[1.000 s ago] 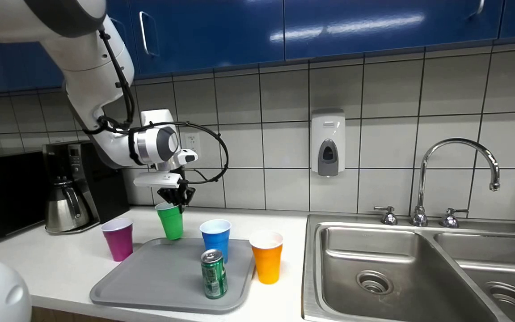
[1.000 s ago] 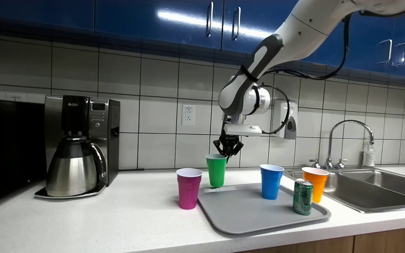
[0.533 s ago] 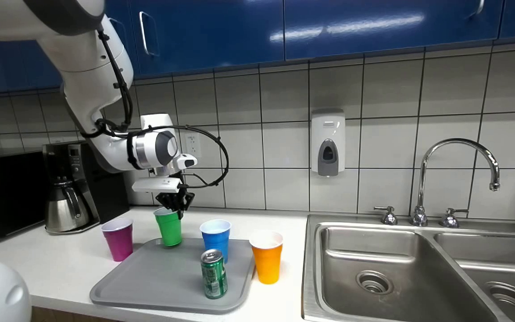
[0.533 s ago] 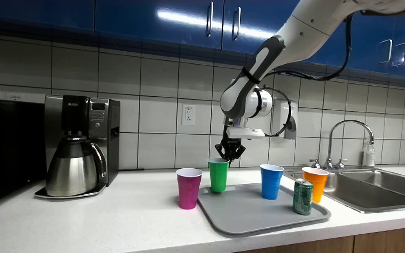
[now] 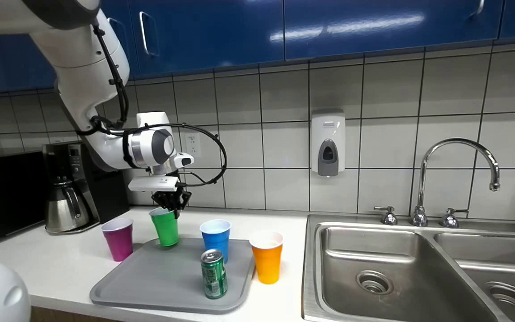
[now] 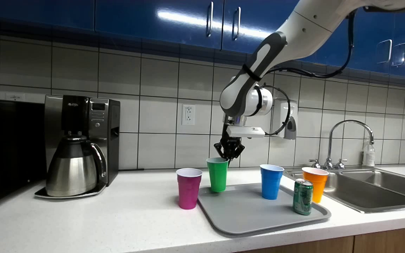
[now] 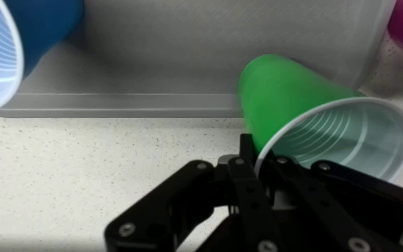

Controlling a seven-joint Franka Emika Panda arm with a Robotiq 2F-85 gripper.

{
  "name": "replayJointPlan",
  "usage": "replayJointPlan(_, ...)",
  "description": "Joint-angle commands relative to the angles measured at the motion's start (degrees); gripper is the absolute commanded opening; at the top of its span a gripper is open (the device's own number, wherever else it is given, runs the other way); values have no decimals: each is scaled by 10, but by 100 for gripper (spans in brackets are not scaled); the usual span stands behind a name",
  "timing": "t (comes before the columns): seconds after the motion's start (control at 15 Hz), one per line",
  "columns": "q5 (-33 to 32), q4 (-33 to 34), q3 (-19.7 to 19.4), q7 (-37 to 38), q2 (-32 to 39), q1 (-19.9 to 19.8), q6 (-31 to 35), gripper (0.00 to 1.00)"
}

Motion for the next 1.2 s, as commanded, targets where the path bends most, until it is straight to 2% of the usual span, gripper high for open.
replayJointPlan(0.0, 22, -33, 20, -39, -35, -22, -7, 1)
replayJointPlan(0.8, 23, -70, 24, -60, -39, -27, 1, 1)
replayJointPlan(0.93, 22, -72, 24, -60, -39, -26, -2, 32)
replayJointPlan(1.13, 22, -72, 24, -63, -40, -27, -5, 53)
